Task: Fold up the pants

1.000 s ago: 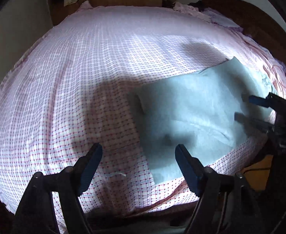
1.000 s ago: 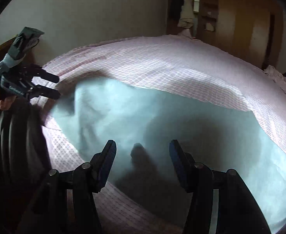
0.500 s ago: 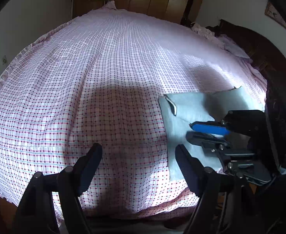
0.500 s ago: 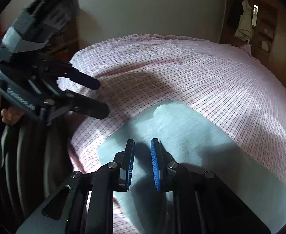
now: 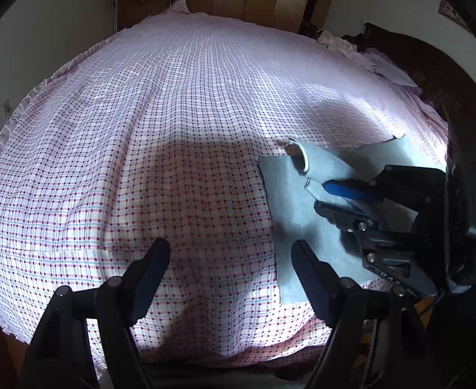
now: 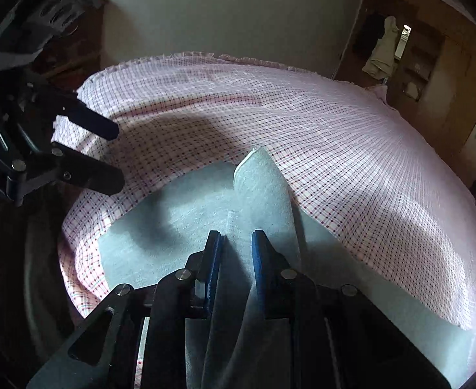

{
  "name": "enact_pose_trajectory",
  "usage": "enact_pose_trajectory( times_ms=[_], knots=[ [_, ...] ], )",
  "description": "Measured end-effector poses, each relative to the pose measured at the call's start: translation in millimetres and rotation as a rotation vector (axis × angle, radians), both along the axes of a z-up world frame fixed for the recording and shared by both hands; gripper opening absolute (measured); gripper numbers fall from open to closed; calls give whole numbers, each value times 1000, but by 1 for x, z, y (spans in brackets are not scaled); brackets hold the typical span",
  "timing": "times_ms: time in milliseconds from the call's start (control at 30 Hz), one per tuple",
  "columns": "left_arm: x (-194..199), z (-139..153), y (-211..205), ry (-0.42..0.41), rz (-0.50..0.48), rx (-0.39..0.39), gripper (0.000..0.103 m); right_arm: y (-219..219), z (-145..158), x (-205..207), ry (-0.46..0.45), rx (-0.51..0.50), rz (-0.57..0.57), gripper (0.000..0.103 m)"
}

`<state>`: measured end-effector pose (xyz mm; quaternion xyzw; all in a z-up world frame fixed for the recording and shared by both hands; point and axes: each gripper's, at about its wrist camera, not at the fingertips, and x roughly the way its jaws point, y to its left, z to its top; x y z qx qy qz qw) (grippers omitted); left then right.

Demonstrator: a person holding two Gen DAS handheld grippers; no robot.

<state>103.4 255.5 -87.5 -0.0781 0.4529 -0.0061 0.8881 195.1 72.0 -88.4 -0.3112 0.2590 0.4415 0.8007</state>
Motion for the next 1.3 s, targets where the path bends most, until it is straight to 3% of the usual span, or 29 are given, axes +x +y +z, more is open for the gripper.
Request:
enact_pose_trajectory(
  times_ms=[133,233,533,767,867,1300],
  knots=[
    [0,-1,0,3,-1,-1,81,5,-3,-1,-36,-20,-15,12],
    [1,-2,0,10,-1,-2,81,1,1,9,8,21,-48,0],
    [3,-5,1,18,-4,-15,81,5,15,-26,-5,31,84,0],
    [4,-6,3,17,-2,-15,81,14,0,-69,-40,-64,244,0],
    [4,-7,2,20,-1,-4,81,14,-6,-76,-44,-92,235,0],
    [5,-9,1,30,-13,-30,81,-16,2,-71,42,-19,254,0]
  ],
)
